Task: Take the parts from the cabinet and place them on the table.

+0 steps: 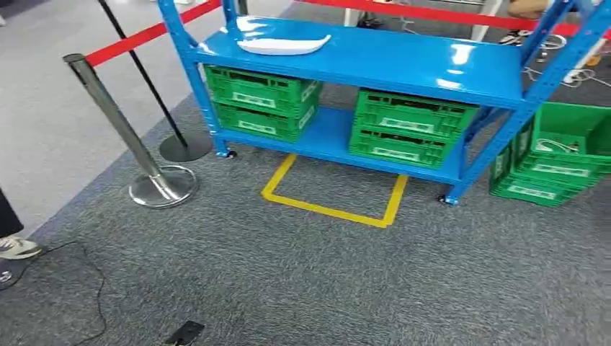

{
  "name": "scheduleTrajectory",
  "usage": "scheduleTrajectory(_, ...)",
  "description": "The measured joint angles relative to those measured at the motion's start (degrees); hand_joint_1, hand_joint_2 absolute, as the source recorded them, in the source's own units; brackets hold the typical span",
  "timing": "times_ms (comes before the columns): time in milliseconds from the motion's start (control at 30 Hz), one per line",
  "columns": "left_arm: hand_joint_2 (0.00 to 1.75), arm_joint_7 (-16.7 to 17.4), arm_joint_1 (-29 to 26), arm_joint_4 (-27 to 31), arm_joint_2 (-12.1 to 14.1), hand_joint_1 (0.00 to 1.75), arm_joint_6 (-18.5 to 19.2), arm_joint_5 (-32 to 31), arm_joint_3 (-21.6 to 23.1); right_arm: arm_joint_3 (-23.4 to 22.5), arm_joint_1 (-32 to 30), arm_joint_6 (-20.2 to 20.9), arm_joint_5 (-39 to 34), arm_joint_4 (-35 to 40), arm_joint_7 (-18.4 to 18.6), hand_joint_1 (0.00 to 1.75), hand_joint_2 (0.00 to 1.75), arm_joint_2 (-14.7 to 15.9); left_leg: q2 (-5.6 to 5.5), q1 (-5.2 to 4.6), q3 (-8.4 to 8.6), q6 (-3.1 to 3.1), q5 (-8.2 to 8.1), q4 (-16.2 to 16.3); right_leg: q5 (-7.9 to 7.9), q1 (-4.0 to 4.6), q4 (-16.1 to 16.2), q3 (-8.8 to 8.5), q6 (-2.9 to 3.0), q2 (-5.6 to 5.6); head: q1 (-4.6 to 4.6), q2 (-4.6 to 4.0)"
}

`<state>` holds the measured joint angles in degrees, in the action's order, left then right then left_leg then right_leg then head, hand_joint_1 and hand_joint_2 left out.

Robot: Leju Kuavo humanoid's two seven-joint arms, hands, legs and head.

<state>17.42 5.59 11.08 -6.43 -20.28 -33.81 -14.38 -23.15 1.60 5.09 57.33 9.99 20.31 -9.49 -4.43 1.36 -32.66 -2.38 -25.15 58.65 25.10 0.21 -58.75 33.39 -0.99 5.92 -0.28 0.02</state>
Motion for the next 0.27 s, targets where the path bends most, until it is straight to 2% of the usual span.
scheduleTrajectory(33, 0.0, 0.0, 0.0, 0.0, -0.1, 0.0, 0.0, 0.1, -0.1, 0.1, 0.2, 0.0, 0.0, 0.0, 0.0, 0.0, 0.0, 0.1, 0.27, 0.19, 0.44, 0.45, -0.67, -0.8, 0.07, -0.01, -0.4, 0.49, -0.21, 0.64, 0.02, 0.0)
scheduleTrajectory(67, 0.0, 0.0, 0.1, 0.0, -0.1, 0.0, 0.2, 0.1, -0.2, 0.2, 0.2, 0.1, 0.1, 0.0, -0.1, 0.0, 0.0, 0.1, 0.68, -0.02, 0.32, 0.68, -0.64, -0.8, -0.13, -0.21, -0.1, 0.85, -0.57, 1.05, 0.06, 0.0)
scheduleTrajectory(100, 0.0, 0.0, 0.1, 0.0, -0.1, 0.0, 0.2, 0.1, -0.2, 0.2, 0.0, 0.1, 0.1, 0.0, -0.2, 0.0, 0.0, 0.1, 1.1, -0.33, 0.37, 1.16, -0.75, -0.8, -0.24, -0.43, 0.3, 1.29, -0.97, 1.58, -0.07, 0.02)
scheduleTrajectory(133, 0.0, 0.0, 0.1, 0.0, -0.1, 0.0, 0.3, 0.1, -0.2, 0.2, -0.2, 0.1, 0.1, 0.0, -0.2, 0.0, 0.0, 0.2, 1.75, -0.19, 0.46, 1.7, -0.54, -1.0, -0.26, -0.55, 0.3, 1.32, -1.42, 2.1, 0.04, 0.0)
scheduleTrajectory(167, 0.0, 0.0, 0.2, 0.0, 0.0, 0.0, 0.3, 0.0, -0.3, 0.2, -0.3, 0.2, 0.1, 0.0, -0.2, 0.0, 0.0, 0.2, 2.54, 0.0, 0.47, 2.09, -0.34, -1.2, 0.0, -0.56, -0.3, 1.4, -1.5, 1.23, -0.03, 0.0)
scheduleTrajectory(200, 0.0, 0.0, 0.3, 0.0, -0.1, 0.0, 0.4, 0.0, -0.3, 0.2, -0.3, 0.2, 0.0, 0.0, -0.2, 0.0, 0.0, 0.2, 2.89, -0.06, 0.47, 2.51, -0.36, -1.2, 1.63, -0.26, -2.3, 2.38, -1.72, -2.12, 0.63, 0.0)
scheduleTrajectory(233, 0.0, -0.1, 0.2, 0.0, -0.1, 0.0, 0.5, 0.0, -0.3, 0.2, 0.0, 0.2, 0.0, 0.0, -0.2, 0.0, 0.0, 0.2, 3.7, -0.19, 0.48, 2.72, -0.45, -1.2, 4.47, -0.28, -6.9, 4.66, -2.0, -4.07, 0.85, 0.02)
scheduleTrajectory(267, 0.0, -0.1, 0.0, 0.0, -0.2, 0.0, 0.5, 0.0, -0.3, 0.2, 0.0, 0.2, 0.0, 0.0, -0.3, 0.0, 0.0, 0.2, 4.41, -0.31, 0.5, 2.78, -0.49, -1.2, 6.59, -0.32, -11.3, 6.78, -2.14, -4.85, 0.78, 0.0)
